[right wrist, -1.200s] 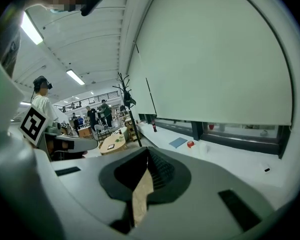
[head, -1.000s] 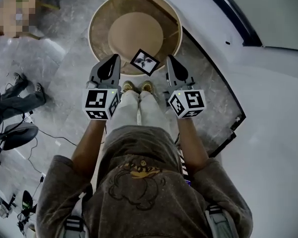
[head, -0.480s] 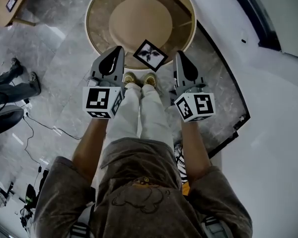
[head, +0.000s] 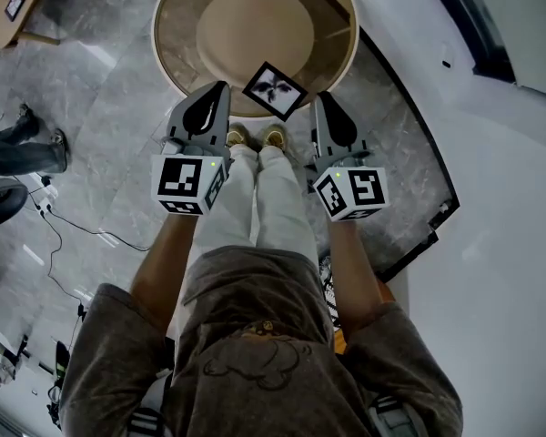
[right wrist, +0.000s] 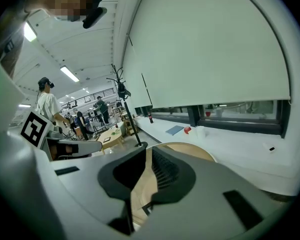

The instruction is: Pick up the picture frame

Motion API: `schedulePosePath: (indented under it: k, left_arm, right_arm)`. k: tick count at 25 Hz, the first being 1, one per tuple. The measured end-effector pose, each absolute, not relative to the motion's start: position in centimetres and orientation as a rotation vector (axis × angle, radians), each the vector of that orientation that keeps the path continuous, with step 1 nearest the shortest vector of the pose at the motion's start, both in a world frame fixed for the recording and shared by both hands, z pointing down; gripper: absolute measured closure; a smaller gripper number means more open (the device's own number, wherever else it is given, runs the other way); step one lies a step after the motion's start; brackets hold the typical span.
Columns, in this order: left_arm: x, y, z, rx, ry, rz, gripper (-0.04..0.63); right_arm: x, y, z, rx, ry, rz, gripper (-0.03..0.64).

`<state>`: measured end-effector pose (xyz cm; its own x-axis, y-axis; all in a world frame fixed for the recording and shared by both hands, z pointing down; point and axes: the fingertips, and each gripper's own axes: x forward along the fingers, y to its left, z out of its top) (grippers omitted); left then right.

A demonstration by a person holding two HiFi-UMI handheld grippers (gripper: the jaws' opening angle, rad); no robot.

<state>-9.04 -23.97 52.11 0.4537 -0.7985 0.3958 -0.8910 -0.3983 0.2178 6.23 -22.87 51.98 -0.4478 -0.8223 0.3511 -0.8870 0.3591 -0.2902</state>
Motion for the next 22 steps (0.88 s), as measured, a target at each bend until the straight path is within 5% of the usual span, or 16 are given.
schedulePosePath:
  k: [6, 22]
  left_arm:
    - [-8.6, -23.5, 52.2, 2.322, -1.398, 0.325, 0.577]
    - [-8.2, -22.5, 53.0, 2.35, -1.369, 0.355, 0.577]
  right_arm:
    - [5.8, -22.5, 52.8, 1.542, -2.462, 0.751, 0.397]
    - [6.5, -21.8, 64.4, 1.528, -2.256, 1.006, 0.383]
